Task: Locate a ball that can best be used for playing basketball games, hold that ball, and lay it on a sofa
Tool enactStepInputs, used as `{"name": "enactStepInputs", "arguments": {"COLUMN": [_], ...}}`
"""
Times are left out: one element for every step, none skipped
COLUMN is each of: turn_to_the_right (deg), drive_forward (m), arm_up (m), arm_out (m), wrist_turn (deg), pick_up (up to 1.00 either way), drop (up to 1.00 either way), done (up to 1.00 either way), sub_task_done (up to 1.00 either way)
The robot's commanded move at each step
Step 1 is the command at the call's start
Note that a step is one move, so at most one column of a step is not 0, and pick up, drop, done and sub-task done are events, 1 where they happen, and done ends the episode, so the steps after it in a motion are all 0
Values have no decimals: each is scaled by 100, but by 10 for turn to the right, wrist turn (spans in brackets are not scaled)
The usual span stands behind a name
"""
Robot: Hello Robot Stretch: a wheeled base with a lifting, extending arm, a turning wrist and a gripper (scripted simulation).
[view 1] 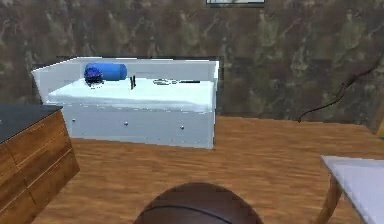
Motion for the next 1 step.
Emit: {"name": "enactStepInputs", "arguments": {"turn_to_the_right": [30], "drive_forward": [0], "arm_up": [0], "arm_out": [0], "wrist_turn": [0], "pick_up": [0], "drop": [0], "done": [0], "sub_task_done": [0]}}
